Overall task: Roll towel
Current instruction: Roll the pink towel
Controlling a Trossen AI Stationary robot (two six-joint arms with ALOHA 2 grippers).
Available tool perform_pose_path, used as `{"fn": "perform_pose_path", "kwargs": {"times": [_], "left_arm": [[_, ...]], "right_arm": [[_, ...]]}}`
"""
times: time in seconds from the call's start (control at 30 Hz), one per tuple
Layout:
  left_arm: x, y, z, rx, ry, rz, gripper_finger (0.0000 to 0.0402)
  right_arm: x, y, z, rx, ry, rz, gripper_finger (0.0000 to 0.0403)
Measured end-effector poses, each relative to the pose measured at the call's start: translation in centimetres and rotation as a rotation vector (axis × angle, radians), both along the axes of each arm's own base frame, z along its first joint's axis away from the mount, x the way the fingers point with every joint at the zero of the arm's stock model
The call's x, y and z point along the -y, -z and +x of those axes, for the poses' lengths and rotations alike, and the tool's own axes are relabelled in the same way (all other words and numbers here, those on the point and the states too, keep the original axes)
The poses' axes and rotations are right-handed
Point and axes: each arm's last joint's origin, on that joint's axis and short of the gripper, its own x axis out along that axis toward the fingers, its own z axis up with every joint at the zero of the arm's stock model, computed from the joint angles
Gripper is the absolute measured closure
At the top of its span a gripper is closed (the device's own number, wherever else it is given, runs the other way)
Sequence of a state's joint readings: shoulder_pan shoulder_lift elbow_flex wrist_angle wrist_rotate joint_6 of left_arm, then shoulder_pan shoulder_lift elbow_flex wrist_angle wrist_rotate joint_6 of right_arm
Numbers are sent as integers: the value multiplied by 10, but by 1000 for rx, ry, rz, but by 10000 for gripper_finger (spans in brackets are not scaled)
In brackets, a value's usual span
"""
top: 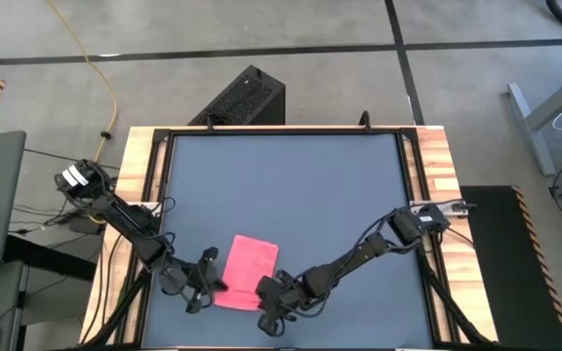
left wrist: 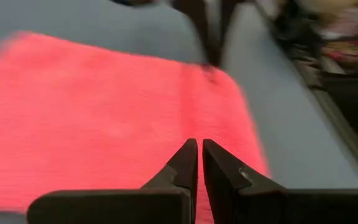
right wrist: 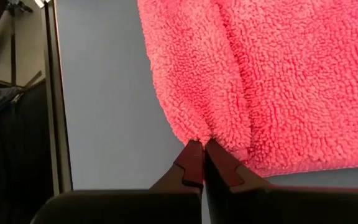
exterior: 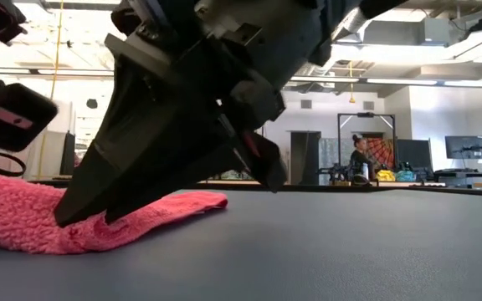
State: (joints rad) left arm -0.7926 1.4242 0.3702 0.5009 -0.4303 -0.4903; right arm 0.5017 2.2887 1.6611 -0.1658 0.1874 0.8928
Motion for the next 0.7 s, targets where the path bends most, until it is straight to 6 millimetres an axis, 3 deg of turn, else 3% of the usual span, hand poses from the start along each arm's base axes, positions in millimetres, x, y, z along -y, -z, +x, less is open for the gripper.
{"fn": "perform_pose_path", "kwargs": {"times": [0.13, 0.3, 0.7], "left_arm": [[-13, 1, 9, 24, -102, 76, 388], [-28, 3, 21, -36, -80, 31, 388], [-38, 16, 16, -202, -86, 70, 388]], "right_arm": [[-5, -2, -3, 2, -6, 3, 384], [-3, -2, -2, 1, -2, 6, 383], [-8, -4, -4, 10, 9, 38, 383]]}}
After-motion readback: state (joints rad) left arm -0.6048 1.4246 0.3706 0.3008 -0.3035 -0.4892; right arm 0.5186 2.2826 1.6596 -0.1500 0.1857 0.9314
